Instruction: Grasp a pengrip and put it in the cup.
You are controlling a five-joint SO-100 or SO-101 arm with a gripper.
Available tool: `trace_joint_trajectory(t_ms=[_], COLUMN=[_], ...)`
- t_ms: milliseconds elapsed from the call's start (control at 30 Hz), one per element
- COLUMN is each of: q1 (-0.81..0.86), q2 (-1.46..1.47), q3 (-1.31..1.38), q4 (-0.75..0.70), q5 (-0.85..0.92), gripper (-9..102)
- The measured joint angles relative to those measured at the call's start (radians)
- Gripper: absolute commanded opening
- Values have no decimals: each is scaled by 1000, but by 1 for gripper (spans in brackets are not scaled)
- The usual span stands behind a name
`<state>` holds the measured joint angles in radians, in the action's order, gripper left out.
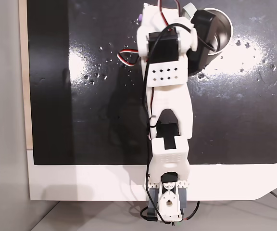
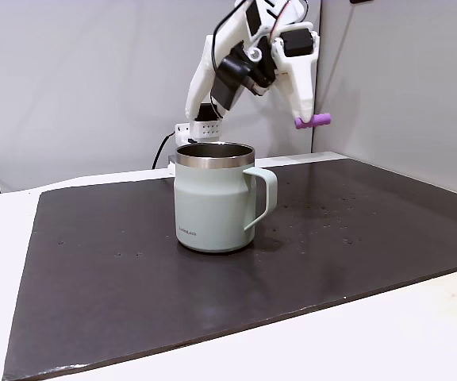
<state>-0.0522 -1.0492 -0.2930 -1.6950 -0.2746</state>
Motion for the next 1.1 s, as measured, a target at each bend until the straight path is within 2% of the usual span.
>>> trace_joint_trajectory(t_ms=[467, 733, 767, 900, 1100], q1=[270, 330, 336, 347, 337], q2=[-5, 46, 58, 74, 74], q3=[71, 78, 80, 81, 81], q4=[-89, -91, -91, -91, -91], q5=[170, 219, 219, 219, 219], gripper=[0, 0, 2, 23, 24])
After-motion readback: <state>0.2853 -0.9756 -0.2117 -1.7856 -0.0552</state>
